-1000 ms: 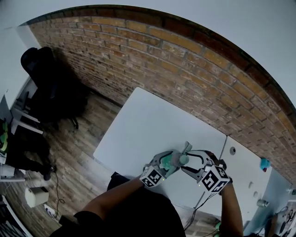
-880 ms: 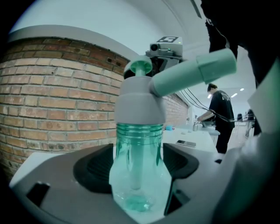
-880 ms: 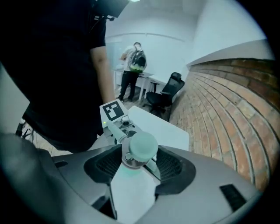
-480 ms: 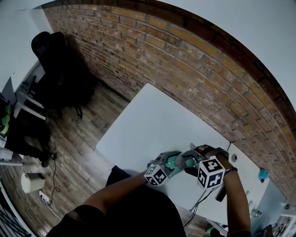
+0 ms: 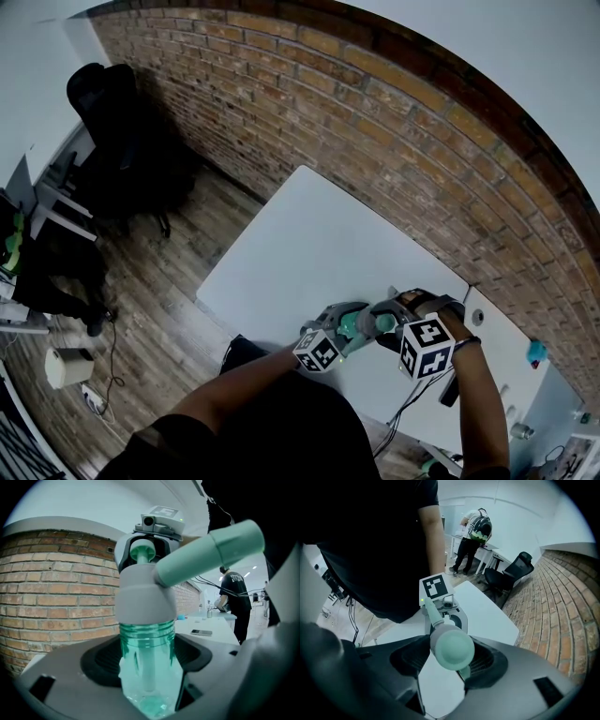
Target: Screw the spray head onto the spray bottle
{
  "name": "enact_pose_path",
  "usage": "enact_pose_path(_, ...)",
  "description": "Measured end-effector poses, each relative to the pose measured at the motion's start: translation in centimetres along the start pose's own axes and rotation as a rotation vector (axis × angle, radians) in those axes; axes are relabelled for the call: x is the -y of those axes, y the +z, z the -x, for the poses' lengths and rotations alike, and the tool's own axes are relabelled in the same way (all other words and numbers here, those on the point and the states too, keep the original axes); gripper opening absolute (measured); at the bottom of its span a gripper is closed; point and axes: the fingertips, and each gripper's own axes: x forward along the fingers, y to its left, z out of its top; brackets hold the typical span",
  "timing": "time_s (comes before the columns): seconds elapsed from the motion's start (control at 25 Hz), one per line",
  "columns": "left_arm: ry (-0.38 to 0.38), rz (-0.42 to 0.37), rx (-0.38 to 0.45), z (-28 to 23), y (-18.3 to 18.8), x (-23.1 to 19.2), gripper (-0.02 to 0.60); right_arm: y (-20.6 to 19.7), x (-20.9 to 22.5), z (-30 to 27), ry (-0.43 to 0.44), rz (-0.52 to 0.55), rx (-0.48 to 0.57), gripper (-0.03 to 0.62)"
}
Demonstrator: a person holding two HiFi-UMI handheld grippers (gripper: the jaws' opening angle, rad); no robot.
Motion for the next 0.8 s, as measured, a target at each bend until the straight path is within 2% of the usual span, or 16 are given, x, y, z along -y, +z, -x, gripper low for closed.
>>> enact_pose_path(0.2, 0.006, -0.001, 0.005, 0.1, -0.1, 0.0, 0.336, 0.0, 0.3, 0.0, -0.018, -0.109, 0.038, 0.241)
enact_pose_path(0.44, 0.007, 0.000, -0.003, 0.3, 0.0, -0.1, 0.337, 0.2, 0.7, 0.2, -0.085, -0.304, 0.089, 0.241)
enact_pose_path(0.6, 0.019, -0.001, 0.001, 0.1, -0.1, -0.1, 0.337, 0.0, 0.9, 0.3, -0.144, -0.420, 0.110, 0.239)
enact_pose_path(0.8, 0.024, -0.002, 0.000, 0.1, -0.1, -0.1, 0.337, -0.2, 1.2, 0.5, -0.243, -0.625, 0.131, 0.239)
